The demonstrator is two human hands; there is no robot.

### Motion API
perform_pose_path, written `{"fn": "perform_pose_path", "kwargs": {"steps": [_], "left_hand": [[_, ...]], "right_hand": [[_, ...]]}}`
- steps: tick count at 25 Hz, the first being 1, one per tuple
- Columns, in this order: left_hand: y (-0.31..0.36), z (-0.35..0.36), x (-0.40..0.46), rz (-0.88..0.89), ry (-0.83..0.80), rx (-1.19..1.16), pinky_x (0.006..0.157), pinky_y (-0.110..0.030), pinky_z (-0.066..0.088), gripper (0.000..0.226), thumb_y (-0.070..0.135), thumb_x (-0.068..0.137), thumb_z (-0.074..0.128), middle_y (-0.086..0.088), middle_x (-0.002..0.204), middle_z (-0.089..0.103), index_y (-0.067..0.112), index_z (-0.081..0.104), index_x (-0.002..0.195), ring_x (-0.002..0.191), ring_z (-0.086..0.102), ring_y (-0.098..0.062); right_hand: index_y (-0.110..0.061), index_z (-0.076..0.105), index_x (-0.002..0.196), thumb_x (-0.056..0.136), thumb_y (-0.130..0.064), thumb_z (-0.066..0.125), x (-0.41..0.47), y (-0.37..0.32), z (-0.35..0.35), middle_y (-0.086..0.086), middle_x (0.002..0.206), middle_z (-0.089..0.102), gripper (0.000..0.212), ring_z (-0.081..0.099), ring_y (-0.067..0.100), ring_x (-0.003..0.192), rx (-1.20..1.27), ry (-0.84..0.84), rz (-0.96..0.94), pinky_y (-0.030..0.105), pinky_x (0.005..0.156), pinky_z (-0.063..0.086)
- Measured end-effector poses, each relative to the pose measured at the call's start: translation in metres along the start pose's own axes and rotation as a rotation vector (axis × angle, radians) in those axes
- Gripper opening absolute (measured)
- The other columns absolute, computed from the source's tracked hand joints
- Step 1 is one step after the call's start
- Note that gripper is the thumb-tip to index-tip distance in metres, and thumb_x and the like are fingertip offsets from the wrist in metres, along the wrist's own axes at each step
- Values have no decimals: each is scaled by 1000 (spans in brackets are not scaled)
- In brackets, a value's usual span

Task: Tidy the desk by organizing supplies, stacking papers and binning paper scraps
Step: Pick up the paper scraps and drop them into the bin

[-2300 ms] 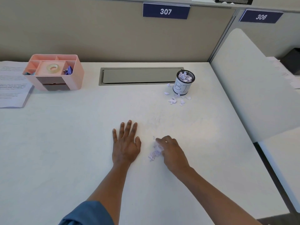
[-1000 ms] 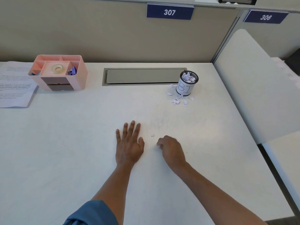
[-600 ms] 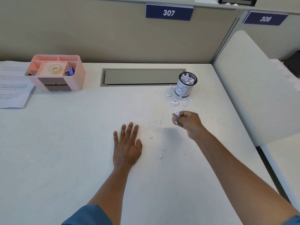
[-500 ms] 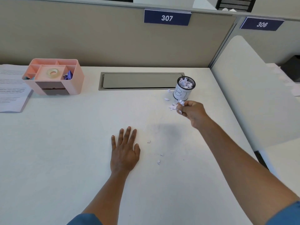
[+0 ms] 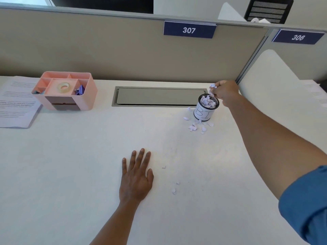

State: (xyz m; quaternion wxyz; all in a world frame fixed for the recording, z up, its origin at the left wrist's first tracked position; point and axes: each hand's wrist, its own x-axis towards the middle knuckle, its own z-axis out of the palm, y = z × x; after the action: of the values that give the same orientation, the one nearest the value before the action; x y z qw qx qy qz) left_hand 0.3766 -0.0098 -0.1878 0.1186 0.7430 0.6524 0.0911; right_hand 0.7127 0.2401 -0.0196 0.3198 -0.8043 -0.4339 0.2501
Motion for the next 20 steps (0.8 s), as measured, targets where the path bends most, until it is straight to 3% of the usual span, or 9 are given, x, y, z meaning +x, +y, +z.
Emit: {"fn": "perform_pose_path", "kwargs": {"steps": [4, 8, 11, 13, 17, 20], "left_hand": [[0, -1, 2, -5, -7, 13, 126, -49, -1, 65, 43, 97, 21, 9, 168, 5, 32, 14, 160, 156, -2, -16], [0, 1, 1, -7, -16, 12, 126, -49, -1, 65, 42, 97, 23, 9, 168, 4, 32, 14, 161, 156, -2, -17], [-1, 1, 1, -12, -16, 11, 126, -49, -1, 65, 42, 97, 23, 9, 168, 5, 32, 14, 160, 156, -1, -17], [0, 0, 1, -8, -11, 1, 126, -50, 0, 65, 42, 97, 24, 9, 168, 7, 32, 16, 160, 156, 1, -17], [-1, 0, 2, -7, -6, 3, 126, -49, -1, 65, 43, 96, 21, 9, 168, 8, 32, 16, 160, 156, 1, -18], [0, 1, 1, -9, 2, -1, 126, -50, -1, 65, 43, 96, 20, 9, 168, 9, 32, 18, 160, 156, 2, -18]], "right_hand": [[-12, 76, 92, 81, 1, 65, -1, -1, 7, -3, 74, 62, 20, 59, 20, 79, -260, -6, -80, 36, 87, 57], [-9, 76, 97, 79, 5, 63, -9, 11, 13, 8, 96, 69, 26, 61, 22, 85, -326, 5, -155, 38, 87, 56], [-10, 76, 99, 79, 8, 58, -7, 9, 9, 9, 85, 63, 33, 58, 24, 79, -359, 35, -177, 34, 80, 55], [-9, 75, 99, 80, 8, 56, -6, 6, 2, 10, 85, 63, 33, 55, 22, 76, -352, 66, -194, 32, 74, 51], [-7, 75, 92, 82, 2, 56, -17, 0, -14, 11, 95, 74, 23, 63, 21, 80, -249, 165, -257, 29, 78, 52], [-7, 74, 87, 79, 2, 50, -37, -8, -21, 11, 87, 75, 27, 70, 23, 82, -164, 243, -336, 24, 74, 51]]}}
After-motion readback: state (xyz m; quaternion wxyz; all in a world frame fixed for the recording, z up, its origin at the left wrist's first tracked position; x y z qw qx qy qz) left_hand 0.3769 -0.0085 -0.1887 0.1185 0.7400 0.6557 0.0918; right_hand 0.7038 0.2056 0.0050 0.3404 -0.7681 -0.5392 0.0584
